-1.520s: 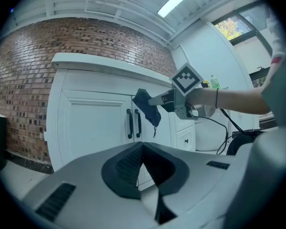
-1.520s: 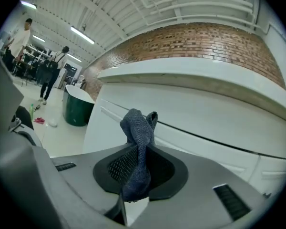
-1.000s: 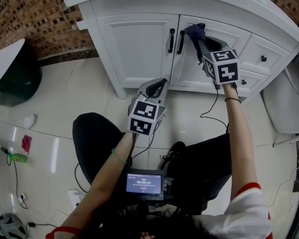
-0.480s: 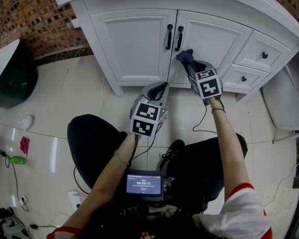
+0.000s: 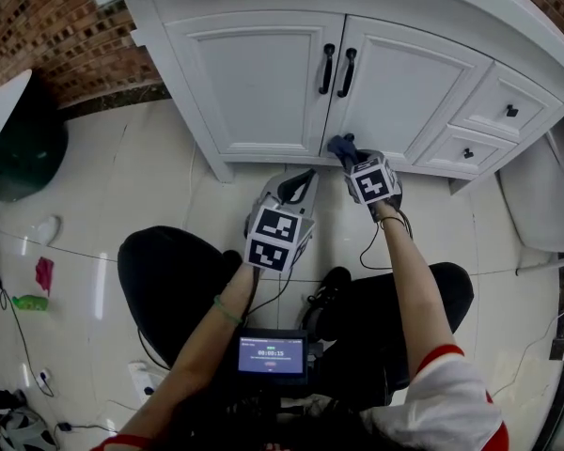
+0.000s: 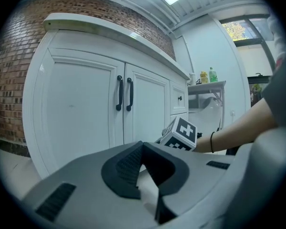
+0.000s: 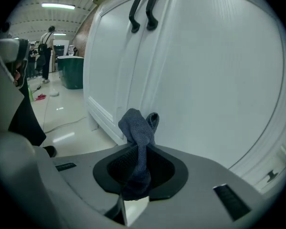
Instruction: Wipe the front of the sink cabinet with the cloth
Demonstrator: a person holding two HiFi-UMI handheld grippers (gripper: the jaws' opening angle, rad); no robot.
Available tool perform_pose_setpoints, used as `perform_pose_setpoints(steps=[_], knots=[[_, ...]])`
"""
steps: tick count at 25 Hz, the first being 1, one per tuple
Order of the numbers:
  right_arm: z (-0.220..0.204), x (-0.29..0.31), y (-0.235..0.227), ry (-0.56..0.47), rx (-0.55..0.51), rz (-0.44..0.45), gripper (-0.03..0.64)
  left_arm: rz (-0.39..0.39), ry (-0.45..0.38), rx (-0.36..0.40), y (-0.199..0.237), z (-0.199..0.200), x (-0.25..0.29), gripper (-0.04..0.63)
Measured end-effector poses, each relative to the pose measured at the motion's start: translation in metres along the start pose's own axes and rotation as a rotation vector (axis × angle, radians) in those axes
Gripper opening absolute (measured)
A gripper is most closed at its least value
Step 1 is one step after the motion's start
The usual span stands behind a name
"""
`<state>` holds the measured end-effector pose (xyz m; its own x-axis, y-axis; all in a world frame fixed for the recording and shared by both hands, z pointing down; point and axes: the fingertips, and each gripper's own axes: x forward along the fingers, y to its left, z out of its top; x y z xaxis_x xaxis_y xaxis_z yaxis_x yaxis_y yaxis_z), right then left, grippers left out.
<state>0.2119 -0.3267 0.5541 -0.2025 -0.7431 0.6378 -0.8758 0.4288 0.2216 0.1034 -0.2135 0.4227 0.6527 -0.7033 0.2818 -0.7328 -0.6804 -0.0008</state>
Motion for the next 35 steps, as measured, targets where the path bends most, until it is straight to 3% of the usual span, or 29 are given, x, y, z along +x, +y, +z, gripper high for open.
perform_pose_setpoints(steps=[9, 15, 25, 30, 35], knots=[[-0.036, 0.018, 0.000, 0.105, -0.057, 0.009, 0.064, 0.015, 0.035, -0.016, 0.014, -0.018, 0.001, 0.020], [0.044, -0.062, -0.021, -0.103, -0.120, 0.002, 0.064, -0.005, 0.018, -0.016, 0.003, -0.009, 0.001, 0.020], [0.191, -0.228, -0.099, -0.446, -0.202, -0.164, 0.064, -0.033, -0.061, 0.035, -0.025, 0.034, 0.000, 0.020], [0.228, -0.268, -0.120, -0.512, -0.233, -0.252, 0.064, -0.044, -0.083, 0.054, -0.032, 0.047, -0.005, 0.020], [0.218, -0.260, -0.127, -0.479, -0.224, -0.269, 0.064, -0.039, -0.068, 0.052, -0.032, 0.045, -0.006, 0.020]])
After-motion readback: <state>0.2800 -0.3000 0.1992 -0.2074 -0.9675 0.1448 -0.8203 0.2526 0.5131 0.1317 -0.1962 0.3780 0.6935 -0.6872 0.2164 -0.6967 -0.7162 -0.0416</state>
